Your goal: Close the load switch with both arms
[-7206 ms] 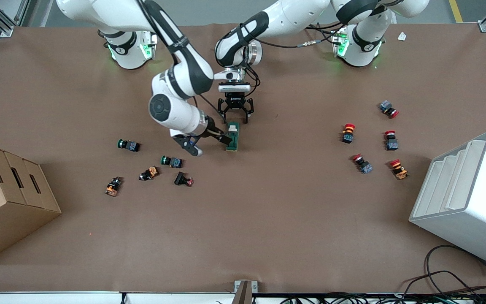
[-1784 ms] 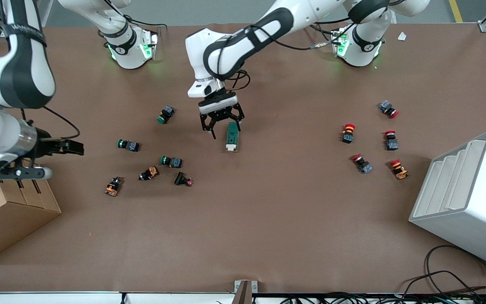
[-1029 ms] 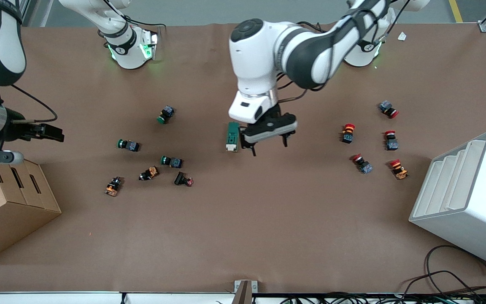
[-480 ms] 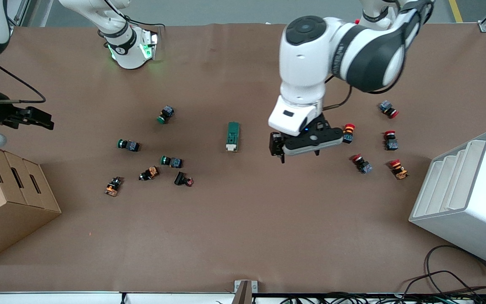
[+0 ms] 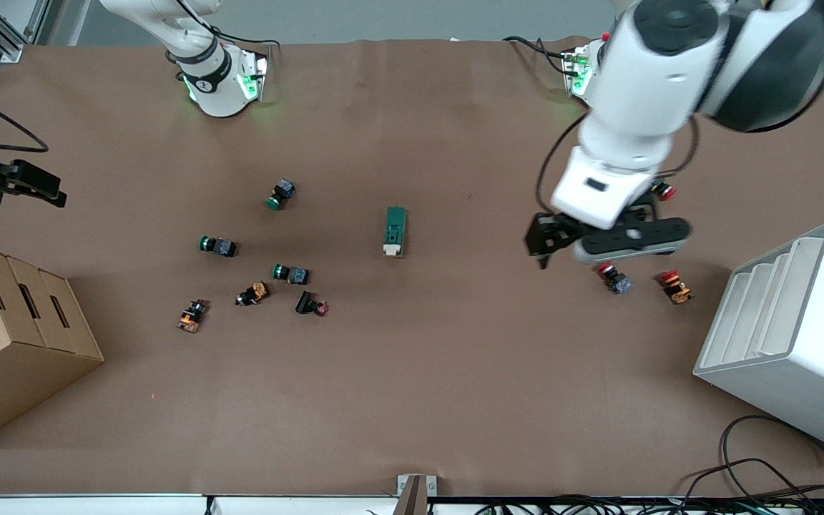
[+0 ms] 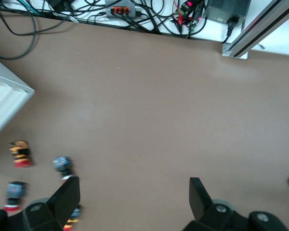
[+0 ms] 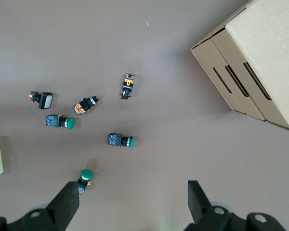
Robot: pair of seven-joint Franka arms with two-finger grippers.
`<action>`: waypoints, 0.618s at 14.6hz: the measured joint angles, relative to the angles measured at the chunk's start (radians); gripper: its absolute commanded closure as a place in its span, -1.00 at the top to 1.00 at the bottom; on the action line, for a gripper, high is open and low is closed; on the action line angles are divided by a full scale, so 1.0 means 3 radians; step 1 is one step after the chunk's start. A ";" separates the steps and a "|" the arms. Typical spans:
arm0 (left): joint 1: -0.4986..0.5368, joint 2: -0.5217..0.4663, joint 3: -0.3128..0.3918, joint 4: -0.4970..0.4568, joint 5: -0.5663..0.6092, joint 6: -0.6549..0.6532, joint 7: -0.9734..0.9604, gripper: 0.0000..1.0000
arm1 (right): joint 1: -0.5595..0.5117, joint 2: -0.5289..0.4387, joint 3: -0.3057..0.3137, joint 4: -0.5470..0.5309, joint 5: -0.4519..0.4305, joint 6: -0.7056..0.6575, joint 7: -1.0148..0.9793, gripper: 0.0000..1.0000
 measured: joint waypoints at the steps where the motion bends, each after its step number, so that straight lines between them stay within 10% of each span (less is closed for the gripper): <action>1: 0.0021 -0.0057 0.0089 -0.0001 -0.0070 -0.0081 0.0206 1.00 | 0.0000 0.0000 0.0001 0.0021 0.0003 0.0000 0.0000 1.00; 9: 0.0372 -0.0458 0.0526 -0.0097 -0.0591 -0.0580 0.1468 1.00 | 0.0000 0.0000 0.0025 0.0094 0.0209 -0.0247 0.0000 1.00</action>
